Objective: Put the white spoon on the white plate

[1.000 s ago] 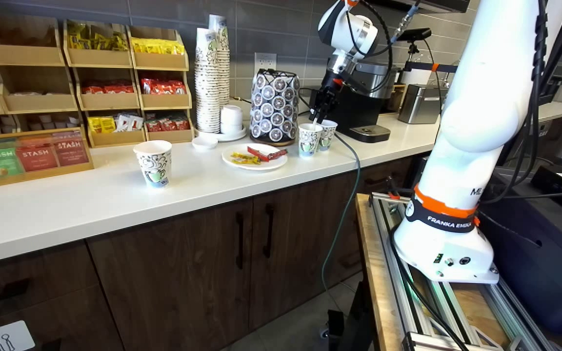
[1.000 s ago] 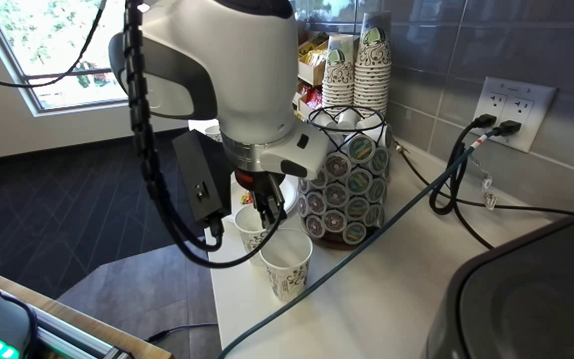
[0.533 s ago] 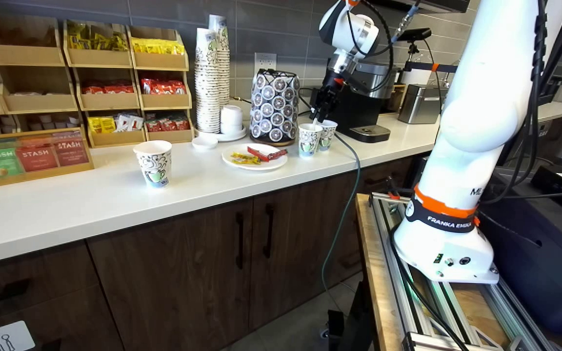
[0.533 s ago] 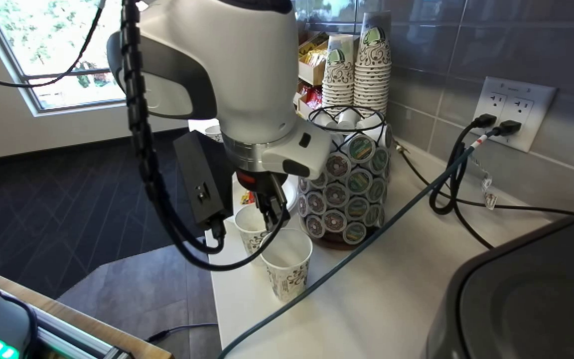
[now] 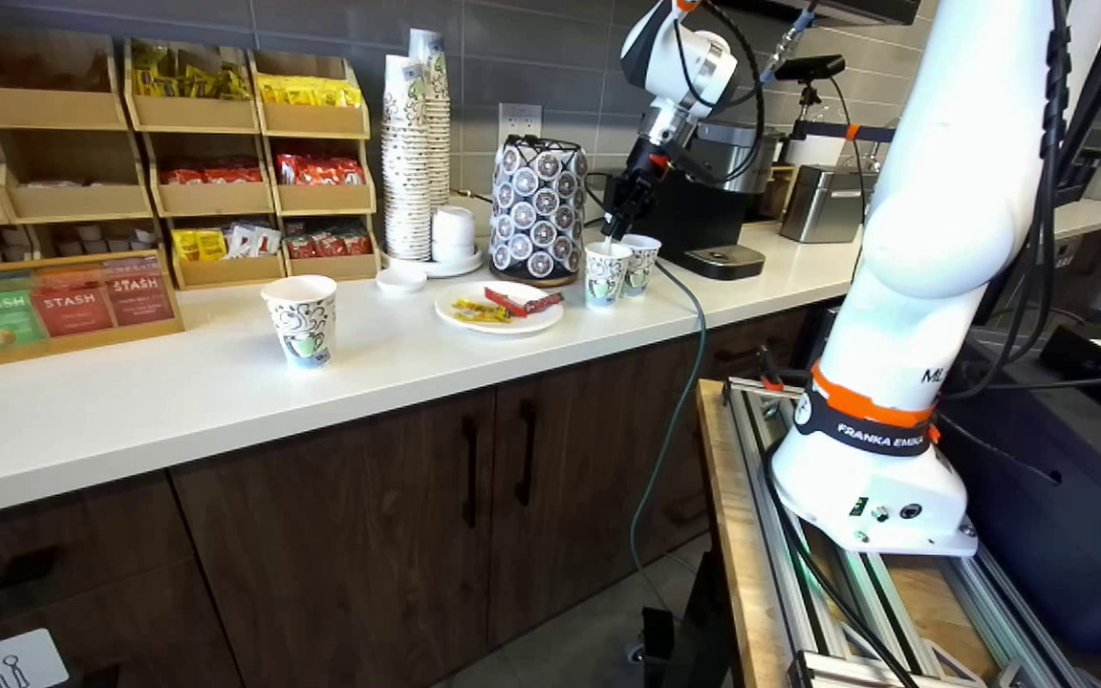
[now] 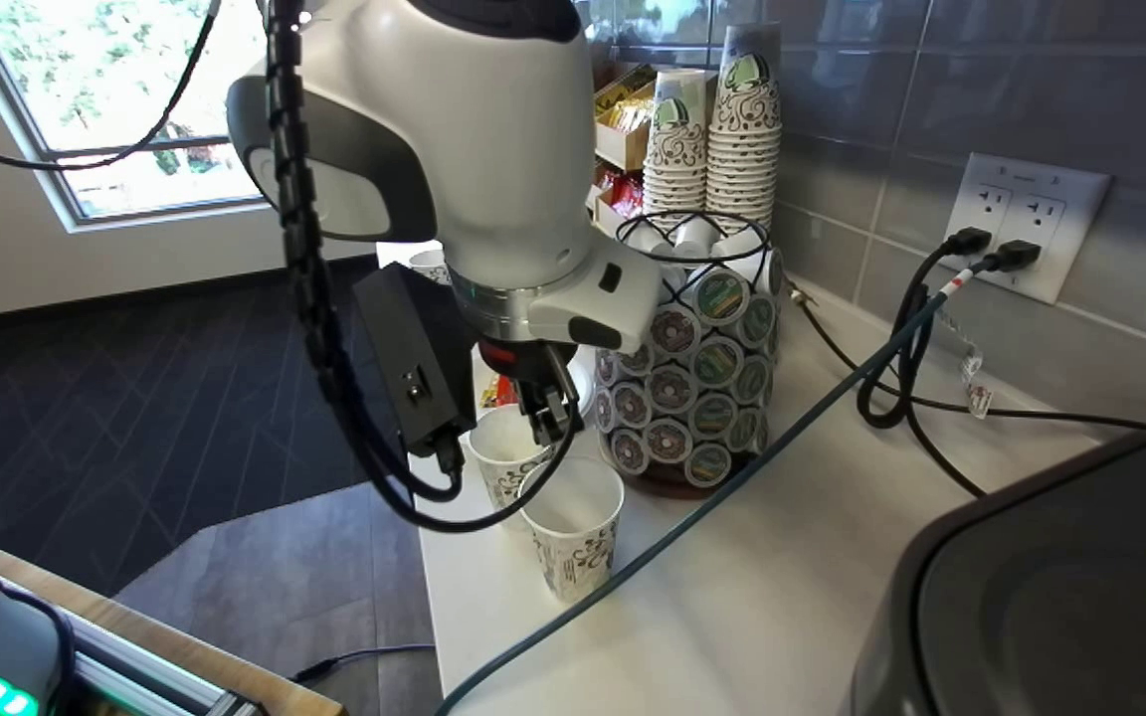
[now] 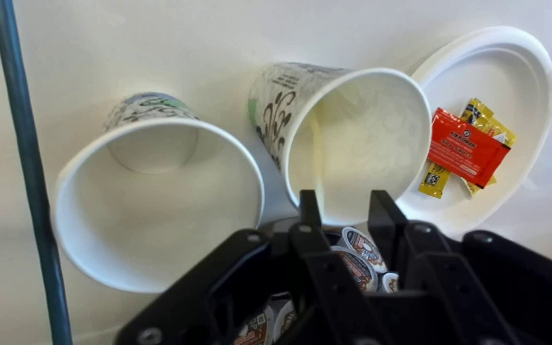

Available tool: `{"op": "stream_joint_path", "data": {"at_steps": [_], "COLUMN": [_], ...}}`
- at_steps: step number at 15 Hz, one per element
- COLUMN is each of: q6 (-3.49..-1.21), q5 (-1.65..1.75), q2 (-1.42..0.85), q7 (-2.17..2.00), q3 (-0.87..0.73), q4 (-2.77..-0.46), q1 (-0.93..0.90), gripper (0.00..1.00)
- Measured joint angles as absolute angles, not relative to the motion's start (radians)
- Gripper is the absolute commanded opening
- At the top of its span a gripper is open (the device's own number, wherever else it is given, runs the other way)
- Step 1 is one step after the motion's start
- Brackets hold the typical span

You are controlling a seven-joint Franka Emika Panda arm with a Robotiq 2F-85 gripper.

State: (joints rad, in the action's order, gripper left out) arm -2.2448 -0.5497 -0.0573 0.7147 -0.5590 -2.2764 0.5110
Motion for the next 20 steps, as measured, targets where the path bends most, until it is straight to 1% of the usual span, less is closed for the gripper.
{"op": "stream_joint_path", "data": {"at_steps": [2,3,4,6,8,11,13,14,15,16,17,18,19,20], "q6": [-2.251,-2.253,-2.257,-2.273,-2.293,-2.322,-2.336,-2.337,-2.338,-2.339,-2.339,-2.339,-2.339,-2.339], "q5": [-0.560,-0.565,-0.572,-0.586,-0.602,-0.622,-0.628,-0.629,-0.629,-0.629,-0.629,-0.629,-0.629,-0.629], "q2": [-0.062,-0.063,-0.065,-0.070,-0.074,-0.077,-0.080,-0.081,-0.082,-0.083,-0.083,-0.083,-0.083,-0.083], "q7": [0.724,0.731,0.739,0.756,0.771,0.794,0.803,0.806,0.807,0.809,0.809,0.809,0.810,0.810], "q3": [-0.555,-0.553,-0.551,-0.548,-0.544,-0.535,-0.528,-0.526,-0.524,-0.523,-0.523,-0.522,-0.522,-0.521], "q4": [-2.276,-2.276,-2.276,-2.276,-2.277,-2.280,-2.282,-2.283,-2.284,-2.284,-2.285,-2.285,-2.285,-2.285], "q1": [0.513,0.514,0.515,0.518,0.519,0.519,0.520,0.520,0.520,0.520,0.520,0.521,0.522,0.522], "gripper": [0.40,0.38,0.38,0.35,0.34,0.29,0.24,0.15,0.14,0.03,0.00,0.03,0.00,0.00]}}
